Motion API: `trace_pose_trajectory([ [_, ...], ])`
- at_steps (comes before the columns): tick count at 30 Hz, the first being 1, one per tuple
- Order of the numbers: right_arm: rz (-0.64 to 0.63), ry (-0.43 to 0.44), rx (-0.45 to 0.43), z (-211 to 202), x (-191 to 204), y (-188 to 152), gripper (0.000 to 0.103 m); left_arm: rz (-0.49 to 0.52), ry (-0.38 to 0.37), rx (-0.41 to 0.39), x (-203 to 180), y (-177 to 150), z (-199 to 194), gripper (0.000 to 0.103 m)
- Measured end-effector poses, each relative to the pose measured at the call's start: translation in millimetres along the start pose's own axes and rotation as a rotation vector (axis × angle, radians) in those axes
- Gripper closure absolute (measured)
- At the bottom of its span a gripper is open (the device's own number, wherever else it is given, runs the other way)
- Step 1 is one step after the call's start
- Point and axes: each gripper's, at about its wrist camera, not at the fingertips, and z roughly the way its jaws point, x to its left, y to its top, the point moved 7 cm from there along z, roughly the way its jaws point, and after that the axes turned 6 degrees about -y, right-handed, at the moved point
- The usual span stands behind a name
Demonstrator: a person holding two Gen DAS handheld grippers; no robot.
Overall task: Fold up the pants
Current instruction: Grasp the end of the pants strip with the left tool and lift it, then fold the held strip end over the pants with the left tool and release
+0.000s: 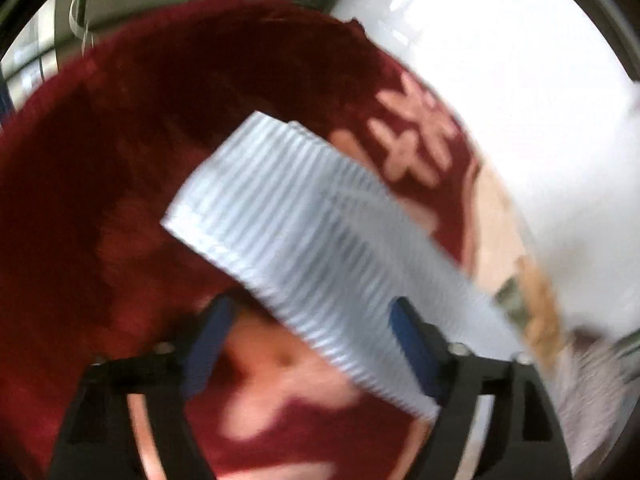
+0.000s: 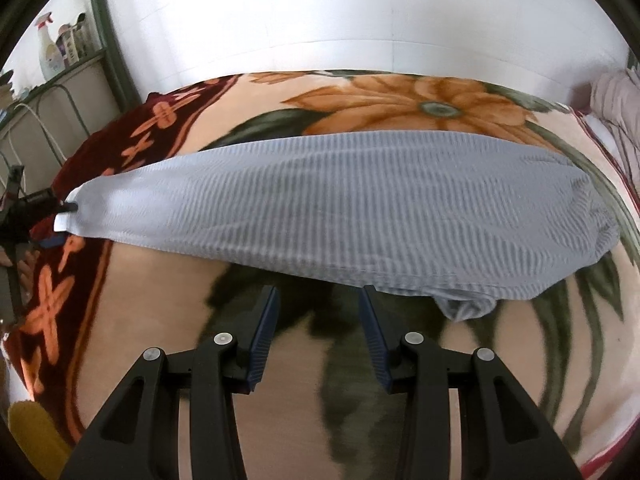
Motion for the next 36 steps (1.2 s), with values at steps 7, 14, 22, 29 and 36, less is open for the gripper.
trace_pose_trajectory([
  [7, 0.031, -0.005, 0.002, 4.5, -17.3, -4.8, 0.060, -0.112, -0.009, -0.132, -5.6, 21.9, 15.3, 0.012],
  [14, 0.050, -0.014, -0.011, 1.7, -34.0, -6.4, 0.060, -0.041, 0.137, -0.195, -12.2, 24.1, 16.2, 0.073],
  [22, 0.080, -0.032, -0.026, -1.6, -49.1, -6.0, 0.060, 0.050, 0.096, -0.235, -36.3, 21.9, -3.4, 0.086],
  [29, 0.111, -0.039, -0.039, -6.8, -63.6, -6.4, 0.060, 0.262, 0.076, -0.304, -93.4, 15.9, -36.3, 0.086],
  [36, 0.141, 0.006, -0.065, -27.4, -72.5, -1.4, 0.060, 0.336, 0.019, -0.297, -152.5, -3.1, -55.7, 0.086],
])
